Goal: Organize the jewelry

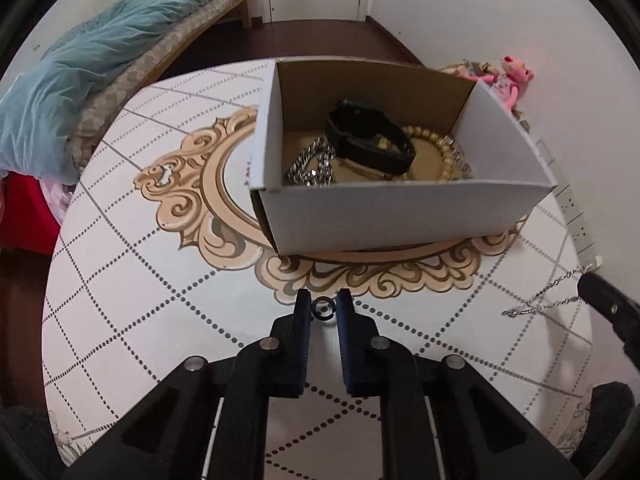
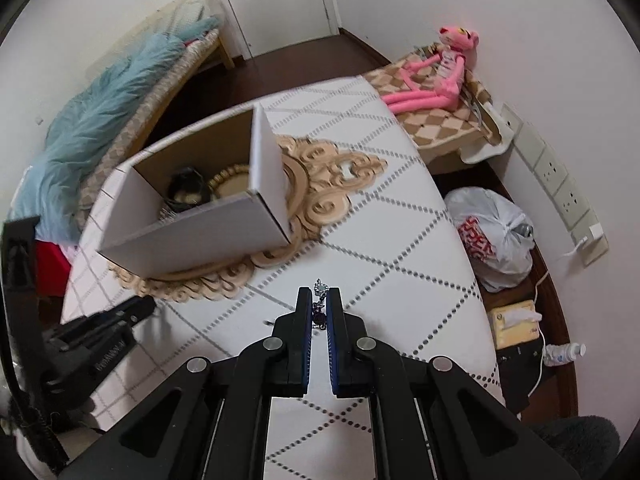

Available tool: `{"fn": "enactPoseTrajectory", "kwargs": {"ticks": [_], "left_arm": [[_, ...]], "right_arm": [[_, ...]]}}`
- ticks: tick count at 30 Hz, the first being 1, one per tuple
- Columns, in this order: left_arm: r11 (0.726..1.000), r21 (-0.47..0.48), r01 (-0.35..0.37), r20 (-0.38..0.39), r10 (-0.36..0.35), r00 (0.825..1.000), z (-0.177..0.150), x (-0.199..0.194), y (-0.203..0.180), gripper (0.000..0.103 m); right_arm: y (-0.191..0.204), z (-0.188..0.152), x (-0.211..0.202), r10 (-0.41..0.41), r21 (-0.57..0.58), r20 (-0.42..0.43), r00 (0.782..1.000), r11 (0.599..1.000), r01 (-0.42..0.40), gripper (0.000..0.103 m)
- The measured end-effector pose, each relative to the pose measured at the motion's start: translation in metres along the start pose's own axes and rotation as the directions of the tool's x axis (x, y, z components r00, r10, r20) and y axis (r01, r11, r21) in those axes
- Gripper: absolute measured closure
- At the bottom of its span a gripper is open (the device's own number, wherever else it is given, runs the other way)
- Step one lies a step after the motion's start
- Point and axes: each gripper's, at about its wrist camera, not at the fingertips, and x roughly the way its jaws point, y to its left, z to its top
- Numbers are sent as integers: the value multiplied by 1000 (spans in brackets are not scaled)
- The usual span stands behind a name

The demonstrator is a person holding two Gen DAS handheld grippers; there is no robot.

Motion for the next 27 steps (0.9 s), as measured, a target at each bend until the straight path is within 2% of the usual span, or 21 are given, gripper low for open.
{"fn": "enactPoseTrajectory", "kwargs": {"ticks": [10,14,18,21,22,27], "left_arm": [[997,19,80,90,-82,993,10,-59,-4,93],[992,35,118,142,-122,982,31,-87,-6,93],[988,32,154,156,-157,975,61,-97,1,93],[988,40,146,170,-151,974,87,-95,3,93],[988,38,148,165,-152,975,93,-91,4,93],[987,27,161,95,-163,982,126,-65,13,93]], "right_arm": [[27,34,-55,93,-55,93,991,995,-88,96],[40,61,-74,139,-81,127,982,988,-129,96],[50,96,-76,176,-104,131,976,981,-163,96],[61,121,-61,181,-133,94,979,977,-168,96],[65,131,-49,187,-144,48,981,973,-179,96],[77,158,2,178,-145,-84,980,971,-189,96]]}}
